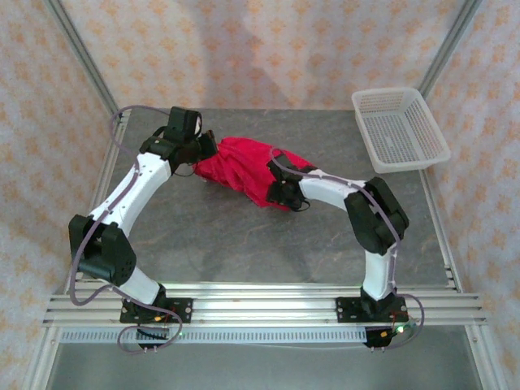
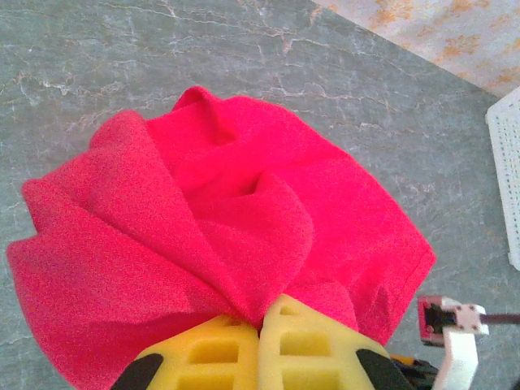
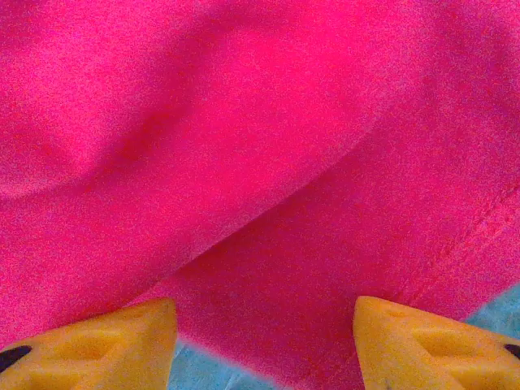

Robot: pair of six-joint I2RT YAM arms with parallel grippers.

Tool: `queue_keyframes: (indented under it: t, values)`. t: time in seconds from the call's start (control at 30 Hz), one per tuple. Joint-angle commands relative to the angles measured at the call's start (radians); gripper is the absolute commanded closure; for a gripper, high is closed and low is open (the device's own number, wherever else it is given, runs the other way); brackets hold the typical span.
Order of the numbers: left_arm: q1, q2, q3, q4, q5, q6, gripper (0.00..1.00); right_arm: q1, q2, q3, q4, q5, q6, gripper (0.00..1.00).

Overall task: Fold the inside-out t-shirt
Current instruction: Flatten out the T-shirt at the center of the table.

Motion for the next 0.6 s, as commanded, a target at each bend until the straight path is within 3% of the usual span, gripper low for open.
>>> queue_keyframes:
  t: [0.0,0.07,0.27,0.57]
  values:
    - [0.015,-0.016,-0.018,-0.018,0.011,0.016,1.00,-0.018,0.061,0.058,0.005,0.049,0.008,0.42]
    - [0.019,-0.026,-0.026,-0.018,0.011,0.015,1.00,-0.019,0.092,0.080,-0.011,0.040,0.004,0.49]
    - [0.029,-0.041,-0.034,-0.030,0.018,0.016,1.00,-0.020,0.060,0.091,-0.040,0.036,0.009,1.00]
    - [0.093,-0.153,0.039,-0.156,-0.040,0.043,1.00,-0.055,-0.258,0.259,-0.233,0.059,-0.036,1.00]
